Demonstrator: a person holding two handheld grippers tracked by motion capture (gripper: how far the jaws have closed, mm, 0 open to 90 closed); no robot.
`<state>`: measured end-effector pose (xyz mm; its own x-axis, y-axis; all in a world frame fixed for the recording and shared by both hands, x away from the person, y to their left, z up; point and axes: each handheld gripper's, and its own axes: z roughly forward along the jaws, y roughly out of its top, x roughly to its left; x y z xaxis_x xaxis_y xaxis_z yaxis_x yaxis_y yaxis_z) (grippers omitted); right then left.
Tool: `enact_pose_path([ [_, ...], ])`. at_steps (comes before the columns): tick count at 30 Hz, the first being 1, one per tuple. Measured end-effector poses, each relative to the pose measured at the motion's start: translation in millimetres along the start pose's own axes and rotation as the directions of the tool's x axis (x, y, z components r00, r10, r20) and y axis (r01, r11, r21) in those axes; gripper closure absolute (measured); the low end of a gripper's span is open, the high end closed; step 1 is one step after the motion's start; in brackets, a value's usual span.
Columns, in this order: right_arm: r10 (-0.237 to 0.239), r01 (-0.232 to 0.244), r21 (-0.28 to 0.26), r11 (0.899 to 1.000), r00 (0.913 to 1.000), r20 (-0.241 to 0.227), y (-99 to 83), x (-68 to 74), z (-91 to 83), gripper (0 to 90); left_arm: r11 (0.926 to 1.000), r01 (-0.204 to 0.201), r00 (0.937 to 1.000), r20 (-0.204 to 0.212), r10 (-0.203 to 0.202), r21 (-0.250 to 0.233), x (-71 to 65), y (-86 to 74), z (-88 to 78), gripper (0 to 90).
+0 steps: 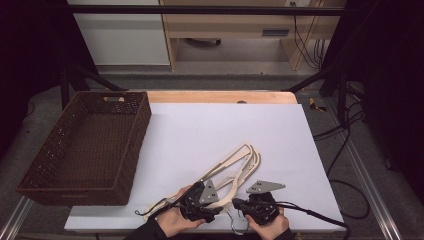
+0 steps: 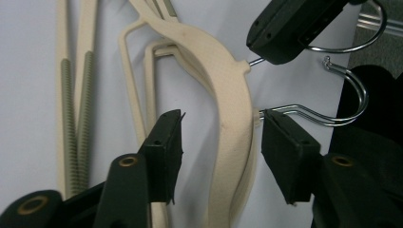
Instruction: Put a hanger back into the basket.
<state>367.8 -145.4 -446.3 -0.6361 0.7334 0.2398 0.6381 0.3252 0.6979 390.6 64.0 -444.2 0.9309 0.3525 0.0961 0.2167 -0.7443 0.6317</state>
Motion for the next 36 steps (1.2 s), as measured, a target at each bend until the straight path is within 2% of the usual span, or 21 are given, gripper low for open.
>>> enact_pose_path([
  [4, 0.01, -0.01, 0.0, 1.0, 0.9999, 0.007, 0.5, 0.6, -0.2, 89.2, 0.9996, -0.014, 0.9999, -0.003, 0.014, 0.025, -0.4, 3.0, 5.2, 54.7],
  [8, 0.003, -0.003, -0.004, 1.0, 0.9999, 0.012, 1.0, -0.2, -1.9, 89.2, 0.9995, 0.004, 1.0, 0.004, -0.005, 0.032, 0.2, 5.9, 10.5, 60.0],
  [10, 0.001, -0.001, -0.007, 1.0, 0.9999, 0.012, 1.1, -0.3, -2.1, 89.2, 0.9987, 0.004, 1.0, -0.009, -0.004, 0.051, 0.0, 5.6, 13.4, 62.8],
  [14, 0.0, 0.0, -0.007, 1.0, 0.9999, 0.016, 1.2, -0.2, -2.2, 89.1, 0.9989, 0.015, 0.9999, 0.008, -0.015, 0.045, -1.7, 5.7, 12.3, 69.0],
  [21, -0.011, 0.011, -0.011, 1.0, 0.9999, 0.011, 2.4, 0.5, -5.4, 88.7, 0.9988, -0.01, 0.9997, -0.022, 0.011, 0.047, -6.4, 7.0, 8.8, 71.4],
  [23, -0.02, 0.02, -0.02, 1.0, 0.9997, 0.011, 2.5, 0.1, -6.8, 87.9, 0.9986, -0.017, 0.9992, -0.035, 0.019, 0.051, -7.8, 7.6, 7.9, 71.9],
  [26, -0.018, 0.017, -0.066, 0.998, 0.9998, -0.006, 4.7, 0.4, -13.8, 82.5, 0.9985, -0.019, 0.9991, -0.037, 0.021, 0.051, -7.4, 7.4, 4.9, 72.3],
  [30, -0.059, 0.062, -0.166, 0.984, 0.998, 0.022, 8.9, -4.4, -29.8, 72.3, 0.9993, -0.01, 0.9992, -0.038, 0.012, 0.035, -5.5, 6.8, -0.4, 72.5],
  [32, -0.074, 0.084, -0.221, 0.972, 0.9958, 0.054, 10.7, -9.1, -38.3, 64.8, 0.9995, -0.004, 0.9995, -0.033, 0.005, 0.031, -3.4, 6.7, -4.6, 72.7],
  [36, -0.038, 0.065, -0.319, 0.946, 0.9951, 0.091, 11.5, -22.7, -55.4, 52.7, 0.9998, 0.016, 0.9993, -0.035, -0.016, 0.009, 0.1, 6.4, -13.1, 73.3],
])
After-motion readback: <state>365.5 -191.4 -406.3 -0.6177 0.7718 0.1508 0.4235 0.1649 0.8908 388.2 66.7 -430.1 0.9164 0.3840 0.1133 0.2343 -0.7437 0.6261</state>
